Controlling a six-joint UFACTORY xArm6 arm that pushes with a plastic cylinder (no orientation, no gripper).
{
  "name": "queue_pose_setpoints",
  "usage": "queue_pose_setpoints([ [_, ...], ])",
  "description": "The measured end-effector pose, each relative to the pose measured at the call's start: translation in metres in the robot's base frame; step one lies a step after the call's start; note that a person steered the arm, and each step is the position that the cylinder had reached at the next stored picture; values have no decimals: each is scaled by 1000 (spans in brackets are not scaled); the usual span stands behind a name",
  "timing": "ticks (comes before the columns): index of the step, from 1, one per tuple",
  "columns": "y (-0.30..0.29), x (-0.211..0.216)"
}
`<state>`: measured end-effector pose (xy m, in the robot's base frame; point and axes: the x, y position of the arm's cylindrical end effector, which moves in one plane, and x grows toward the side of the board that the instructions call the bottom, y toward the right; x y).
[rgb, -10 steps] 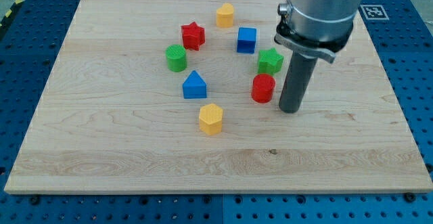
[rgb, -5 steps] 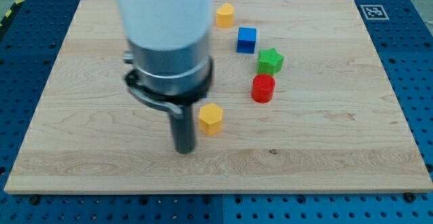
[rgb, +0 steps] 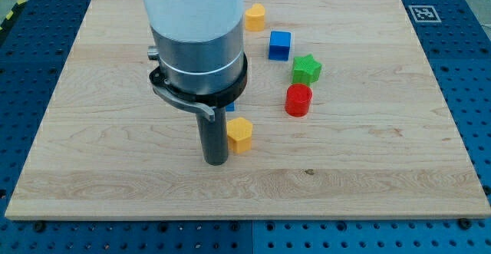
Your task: Push the yellow hexagon towards center
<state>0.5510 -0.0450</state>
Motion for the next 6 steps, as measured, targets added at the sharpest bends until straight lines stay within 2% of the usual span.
queue_pose_setpoints([
  [5,26,-1],
  [6,28,-20],
])
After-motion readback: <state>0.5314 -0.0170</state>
